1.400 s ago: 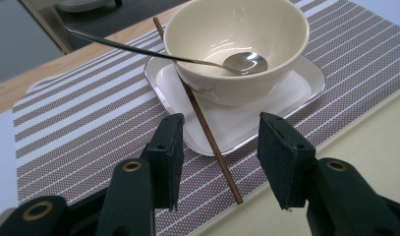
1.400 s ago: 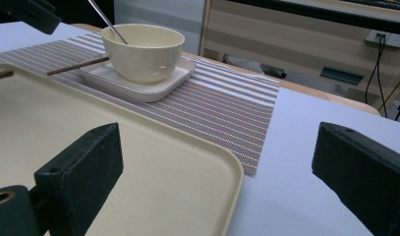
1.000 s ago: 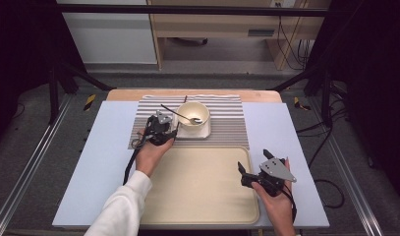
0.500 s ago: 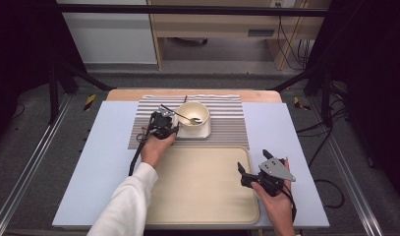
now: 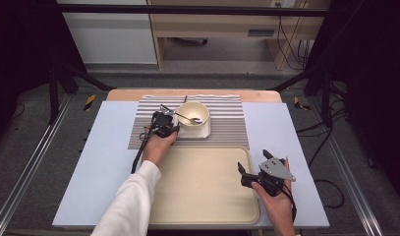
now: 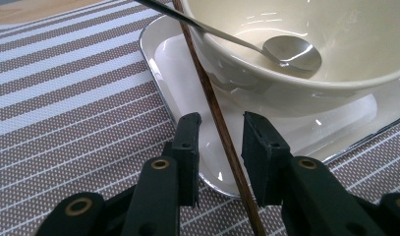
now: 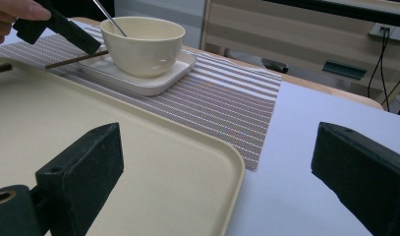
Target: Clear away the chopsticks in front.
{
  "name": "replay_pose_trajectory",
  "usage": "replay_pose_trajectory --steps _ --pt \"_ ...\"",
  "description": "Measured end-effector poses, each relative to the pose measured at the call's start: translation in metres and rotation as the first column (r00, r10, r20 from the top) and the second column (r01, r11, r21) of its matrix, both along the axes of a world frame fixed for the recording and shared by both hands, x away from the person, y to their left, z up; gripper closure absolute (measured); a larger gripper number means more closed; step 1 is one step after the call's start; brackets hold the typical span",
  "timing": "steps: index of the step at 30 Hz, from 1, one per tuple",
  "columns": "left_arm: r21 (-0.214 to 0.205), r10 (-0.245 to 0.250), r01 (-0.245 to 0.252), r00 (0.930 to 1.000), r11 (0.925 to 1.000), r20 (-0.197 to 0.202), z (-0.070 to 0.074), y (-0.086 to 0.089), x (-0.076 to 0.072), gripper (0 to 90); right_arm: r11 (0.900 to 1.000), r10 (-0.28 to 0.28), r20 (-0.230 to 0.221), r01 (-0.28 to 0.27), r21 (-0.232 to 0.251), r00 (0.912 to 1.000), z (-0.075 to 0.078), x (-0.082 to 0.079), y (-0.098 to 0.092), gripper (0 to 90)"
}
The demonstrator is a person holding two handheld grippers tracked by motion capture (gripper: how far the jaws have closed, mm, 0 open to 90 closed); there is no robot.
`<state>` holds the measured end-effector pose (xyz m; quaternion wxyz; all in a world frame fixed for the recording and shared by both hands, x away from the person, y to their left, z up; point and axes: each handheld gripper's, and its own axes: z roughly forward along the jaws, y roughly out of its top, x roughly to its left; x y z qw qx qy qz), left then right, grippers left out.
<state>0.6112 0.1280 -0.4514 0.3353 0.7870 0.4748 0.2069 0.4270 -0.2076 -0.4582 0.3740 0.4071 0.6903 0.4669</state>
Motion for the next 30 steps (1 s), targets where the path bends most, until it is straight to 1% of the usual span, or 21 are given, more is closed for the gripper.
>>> replay_pose_trajectory --steps 4,9,16,21,30 --pt "-0.005 0.006 -0.006 0.9999 1.0 -0.009 -0.0004 -0.0025 0.0015 68.7 1.0 -0.001 -0.007 0.001 0.004 1.0 -0.0002 -0.0001 0.0002 5.5" --pt "-0.016 0.021 -0.021 0.9994 0.9996 -0.027 -0.0029 -0.0038 0.0026 70.0 1.0 0.003 -0.004 -0.003 -0.001 1.0 -0.0005 0.0001 0.0005 5.5" --pt "-0.019 0.028 -0.029 0.9992 0.9994 -0.029 -0.0047 -0.0034 0.0041 70.8 1.0 0.003 -0.006 -0.003 -0.001 1.0 -0.0004 0.0 0.0004 5.5" --pt "-0.04 0.039 -0.041 0.9986 0.9984 -0.035 -0.0053 -0.003 0.0047 73.6 1.0 0.004 -0.006 -0.004 -0.003 1.0 -0.0005 0.0002 0.0005 5.5" --pt "-0.077 0.056 -0.061 0.9967 0.9952 -0.058 -0.0076 -0.0038 0.0059 76.1 1.0 0.003 -0.009 -0.003 -0.003 1.0 -0.0007 0.0 0.0006 5.5"
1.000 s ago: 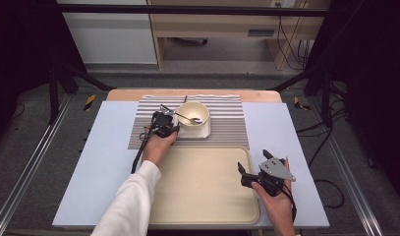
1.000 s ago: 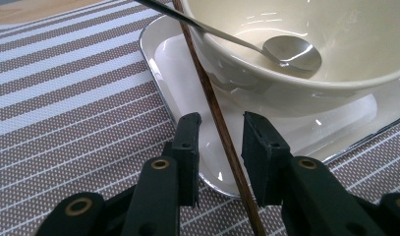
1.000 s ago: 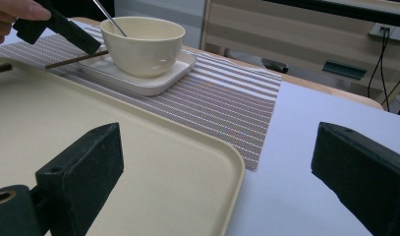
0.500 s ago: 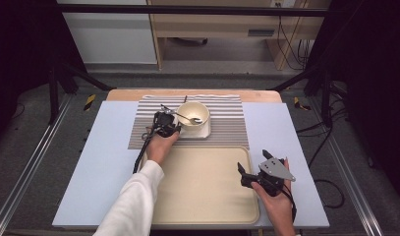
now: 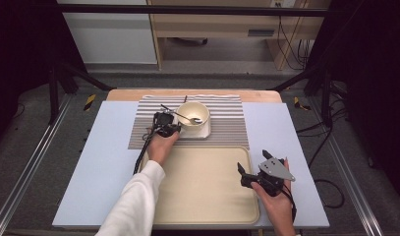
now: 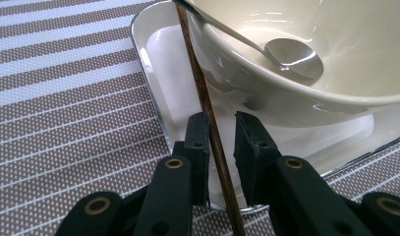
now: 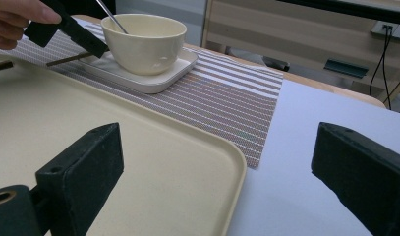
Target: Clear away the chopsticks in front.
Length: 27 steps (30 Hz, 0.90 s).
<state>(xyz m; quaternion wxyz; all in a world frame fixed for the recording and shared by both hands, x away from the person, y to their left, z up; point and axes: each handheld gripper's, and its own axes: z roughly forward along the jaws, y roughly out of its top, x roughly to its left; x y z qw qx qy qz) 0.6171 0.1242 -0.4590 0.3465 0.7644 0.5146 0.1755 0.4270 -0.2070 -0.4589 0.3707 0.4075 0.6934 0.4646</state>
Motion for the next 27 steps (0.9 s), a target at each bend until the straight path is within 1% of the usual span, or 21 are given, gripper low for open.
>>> replay_pose_trajectory --steps 7,12,13,17,20,22,23,27 --pt "-0.006 0.017 -0.017 0.9999 0.9998 -0.005 -0.001 -0.0001 0.0005 79.2 1.0 0.001 -0.001 -0.001 0.0 1.0 0.0 0.0 0.0002 5.5" --pt "-0.025 0.038 -0.038 0.9992 0.999 -0.01 -0.0018 -0.0006 0.0006 80.8 1.0 0.001 -0.001 -0.001 -0.001 1.0 -0.0001 0.0 0.0002 5.5" --pt "-0.02 0.037 -0.037 0.9992 0.9991 -0.013 -0.0015 -0.0002 0.0004 81.1 1.0 0.001 -0.002 -0.001 -0.001 1.0 -0.0001 0.0 0.0003 5.5" --pt "-0.021 0.052 -0.052 0.9987 0.9984 -0.006 -0.0018 0.0 0.0001 82.3 1.0 0.001 -0.003 -0.001 -0.001 1.0 -0.0002 -0.0001 0.0006 5.5" --pt "-0.027 0.068 -0.068 0.9977 0.9973 0.004 -0.002 0.0009 -0.0008 83.5 1.0 0.0 -0.005 0.0 -0.003 1.0 -0.0003 -0.0001 0.0007 5.6" --pt "-0.04 0.085 -0.085 0.9963 0.9956 0.005 -0.0021 0.0013 -0.0014 84.2 1.0 0.003 -0.004 -0.003 -0.003 1.0 -0.0005 0.0001 0.0009 5.6" --pt "-0.036 0.09 -0.09 0.9959 0.9953 0.01 -0.0018 0.002 -0.0016 84.5 1.0 0.003 -0.004 -0.003 -0.007 1.0 -0.0006 0.0002 0.0009 5.6" --pt "-0.055 0.108 -0.107 0.9942 0.9927 0.005 -0.0022 0.0036 -0.0019 85.4 1.0 0.002 -0.007 -0.003 -0.009 1.0 -0.0007 -0.0001 0.0016 5.6"
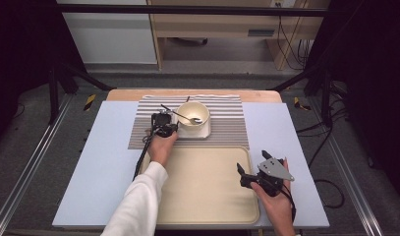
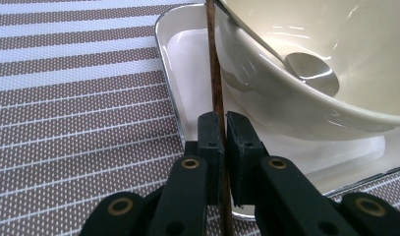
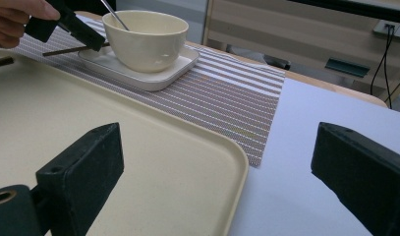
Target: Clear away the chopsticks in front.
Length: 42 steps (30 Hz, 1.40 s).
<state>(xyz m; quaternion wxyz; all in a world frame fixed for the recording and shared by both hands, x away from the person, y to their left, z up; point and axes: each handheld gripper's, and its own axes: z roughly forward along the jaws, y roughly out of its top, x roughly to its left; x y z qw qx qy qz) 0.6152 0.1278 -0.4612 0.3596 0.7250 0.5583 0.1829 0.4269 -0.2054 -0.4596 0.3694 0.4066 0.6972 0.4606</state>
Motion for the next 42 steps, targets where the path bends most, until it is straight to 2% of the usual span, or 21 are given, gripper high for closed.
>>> replay_pose_trajectory --steps 13,19,25,31,36,42 --pt "-0.064 0.05 -0.049 0.9987 0.9967 0.012 0.005 0.009 -0.005 85.7 1.0 0.0 0.002 0.0 -0.003 1.0 0.0 0.0 0.0 5.6" --pt "-0.074 0.079 -0.078 0.9967 0.9943 0.016 0.013 0.02 -0.016 85.6 1.0 0.003 0.001 -0.003 -0.001 1.0 0.0 0.0 0.0 5.6" --pt "-0.072 0.094 -0.091 0.9952 0.9932 0.028 0.022 0.031 -0.036 85.6 0.9999 0.007 0.001 -0.007 0.008 1.0 0.001 -0.001 0.001 5.6" --pt "-0.072 0.115 -0.112 0.9923 0.9912 0.046 0.026 0.041 -0.064 85.6 0.9999 0.014 0.007 -0.014 0.01 0.9999 0.002 -0.001 0.002 5.6" --pt "-0.125 0.137 -0.13 0.9893 0.9836 0.049 0.027 0.049 -0.086 85.6 0.9998 0.015 0.008 -0.015 0.016 0.9999 0.002 -0.001 0.001 5.7" --pt "-0.145 0.157 -0.146 0.9853 0.9785 0.066 0.025 0.058 -0.109 85.6 0.9997 0.015 0.006 -0.016 0.021 0.9999 0.002 -0.001 0.001 5.9"
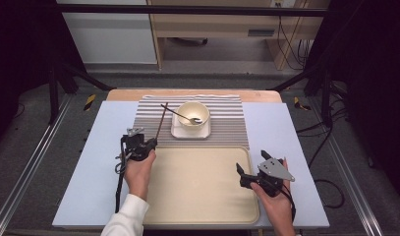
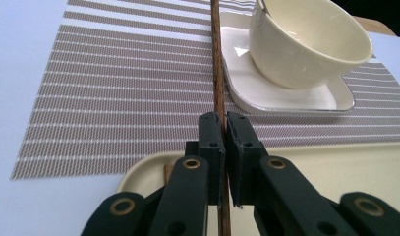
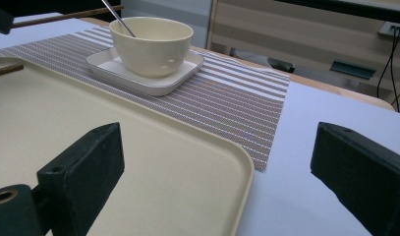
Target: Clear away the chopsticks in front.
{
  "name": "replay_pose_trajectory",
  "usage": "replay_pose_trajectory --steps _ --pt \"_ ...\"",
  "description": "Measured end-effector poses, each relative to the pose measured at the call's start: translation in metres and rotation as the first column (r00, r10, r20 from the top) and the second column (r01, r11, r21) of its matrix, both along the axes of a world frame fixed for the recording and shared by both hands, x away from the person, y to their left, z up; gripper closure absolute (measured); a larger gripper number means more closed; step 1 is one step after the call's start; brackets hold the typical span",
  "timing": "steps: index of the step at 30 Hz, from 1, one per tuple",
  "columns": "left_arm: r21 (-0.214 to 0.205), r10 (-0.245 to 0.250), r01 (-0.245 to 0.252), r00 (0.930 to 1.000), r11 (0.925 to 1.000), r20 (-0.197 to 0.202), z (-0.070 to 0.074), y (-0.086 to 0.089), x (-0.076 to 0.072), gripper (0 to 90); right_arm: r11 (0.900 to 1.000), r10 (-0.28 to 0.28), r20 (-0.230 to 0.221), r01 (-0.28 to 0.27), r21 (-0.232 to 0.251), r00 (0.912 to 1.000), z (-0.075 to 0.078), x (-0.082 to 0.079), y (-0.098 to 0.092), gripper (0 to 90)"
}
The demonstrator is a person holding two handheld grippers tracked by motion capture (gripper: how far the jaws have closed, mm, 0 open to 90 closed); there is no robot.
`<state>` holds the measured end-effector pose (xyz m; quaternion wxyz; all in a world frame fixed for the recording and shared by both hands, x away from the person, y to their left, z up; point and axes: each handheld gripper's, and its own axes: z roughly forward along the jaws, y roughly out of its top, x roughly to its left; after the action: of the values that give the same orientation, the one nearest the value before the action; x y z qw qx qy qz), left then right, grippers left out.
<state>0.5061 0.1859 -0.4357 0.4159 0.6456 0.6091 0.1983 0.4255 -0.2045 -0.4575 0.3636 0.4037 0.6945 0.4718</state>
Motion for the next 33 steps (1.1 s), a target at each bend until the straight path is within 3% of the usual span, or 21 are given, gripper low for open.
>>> replay_pose_trajectory --steps 6,11,15,17,22,33 --pt "-0.007 0.021 -0.021 0.9996 0.9997 0.017 -0.002 0.006 -0.027 85.6 1.0 0.0 0.0 0.0 -0.001 1.0 0.0 0.0 0.0 6.0" --pt "0.011 0.024 -0.024 0.9996 0.9996 0.017 -0.01 0.006 -0.051 85.6 1.0 0.002 0.0 -0.002 -0.001 1.0 0.0 0.0 0.0 5.9" --pt "0.007 0.027 -0.028 0.9988 0.9996 0.04 -0.012 0.003 -0.067 85.6 1.0 0.004 0.0 -0.004 -0.001 1.0 0.0 -0.001 0.001 5.9" --pt "0.028 0.022 -0.024 0.9982 0.9993 0.056 -0.011 -0.001 -0.076 85.6 1.0 0.005 -0.004 -0.005 -0.001 1.0 0.0 -0.001 0.001 5.8" --pt "0.078 0.018 -0.024 0.9967 0.9967 0.079 -0.009 -0.007 -0.088 85.6 1.0 0.004 -0.003 -0.004 -0.002 1.0 0.0 -0.001 0.001 5.7" --pt "0.102 0.027 -0.036 0.9952 0.9942 0.094 -0.013 -0.019 -0.111 85.6 1.0 0.006 -0.011 -0.006 0.004 0.9999 -0.001 0.0 0.001 5.7"
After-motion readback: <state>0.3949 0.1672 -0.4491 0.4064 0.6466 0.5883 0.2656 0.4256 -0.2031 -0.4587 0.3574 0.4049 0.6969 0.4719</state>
